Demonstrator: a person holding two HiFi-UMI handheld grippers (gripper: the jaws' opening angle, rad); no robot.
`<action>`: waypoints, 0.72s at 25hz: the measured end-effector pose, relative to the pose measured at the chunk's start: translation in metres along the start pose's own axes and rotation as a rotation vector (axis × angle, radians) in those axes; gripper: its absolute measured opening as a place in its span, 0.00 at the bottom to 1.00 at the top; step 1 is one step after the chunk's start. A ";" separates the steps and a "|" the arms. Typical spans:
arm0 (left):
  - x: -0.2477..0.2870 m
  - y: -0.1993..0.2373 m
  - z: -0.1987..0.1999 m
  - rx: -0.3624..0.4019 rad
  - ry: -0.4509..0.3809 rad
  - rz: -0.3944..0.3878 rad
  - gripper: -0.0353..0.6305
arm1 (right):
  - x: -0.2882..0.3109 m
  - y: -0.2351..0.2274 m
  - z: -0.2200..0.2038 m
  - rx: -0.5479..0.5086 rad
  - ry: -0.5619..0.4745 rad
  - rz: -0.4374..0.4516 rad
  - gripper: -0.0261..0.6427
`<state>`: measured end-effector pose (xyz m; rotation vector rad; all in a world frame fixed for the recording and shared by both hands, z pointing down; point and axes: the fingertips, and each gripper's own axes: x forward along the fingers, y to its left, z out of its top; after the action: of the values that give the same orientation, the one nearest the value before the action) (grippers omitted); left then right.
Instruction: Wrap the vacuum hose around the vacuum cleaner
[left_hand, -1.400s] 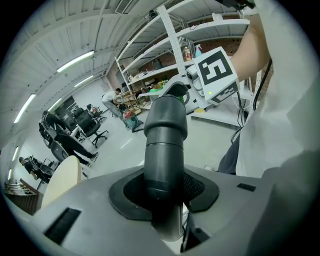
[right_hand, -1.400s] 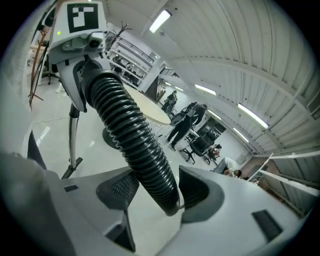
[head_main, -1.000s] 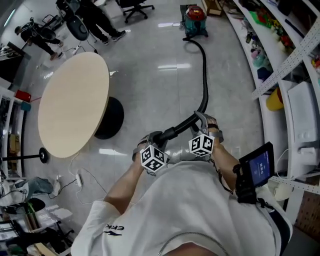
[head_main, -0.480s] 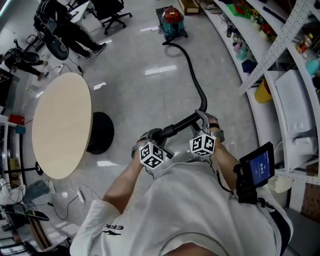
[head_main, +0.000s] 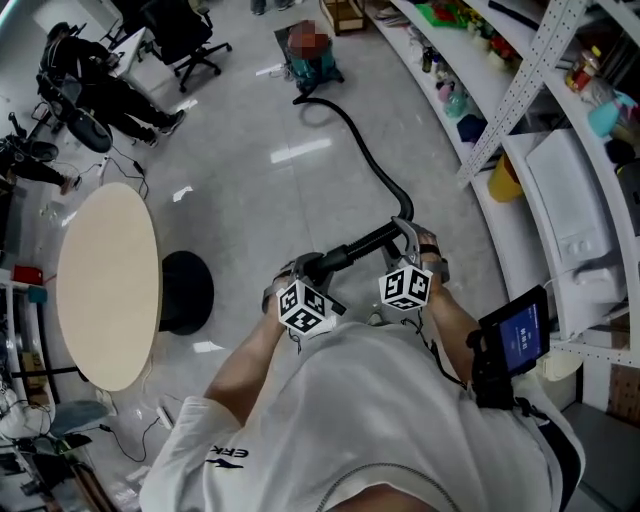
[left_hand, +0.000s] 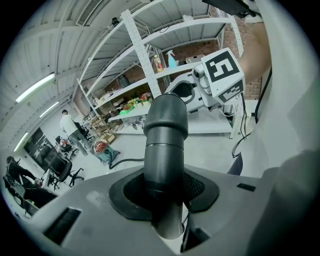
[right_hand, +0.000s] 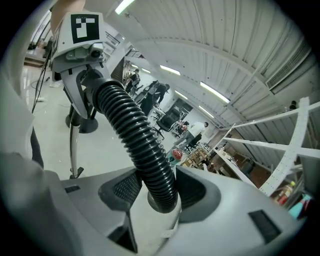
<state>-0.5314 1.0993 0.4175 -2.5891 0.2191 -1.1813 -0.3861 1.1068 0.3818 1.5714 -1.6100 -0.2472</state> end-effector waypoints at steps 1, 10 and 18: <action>0.005 0.002 0.007 0.004 -0.006 -0.003 0.24 | 0.001 -0.008 -0.004 0.002 0.004 -0.009 0.36; 0.070 0.019 0.071 0.060 -0.056 -0.055 0.24 | 0.016 -0.076 -0.057 0.045 0.075 -0.108 0.35; 0.113 0.057 0.105 0.124 -0.102 -0.129 0.24 | 0.044 -0.120 -0.076 0.082 0.157 -0.180 0.34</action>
<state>-0.3791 1.0371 0.4144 -2.5779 -0.0417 -1.0636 -0.2414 1.0760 0.3686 1.7561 -1.3755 -0.1505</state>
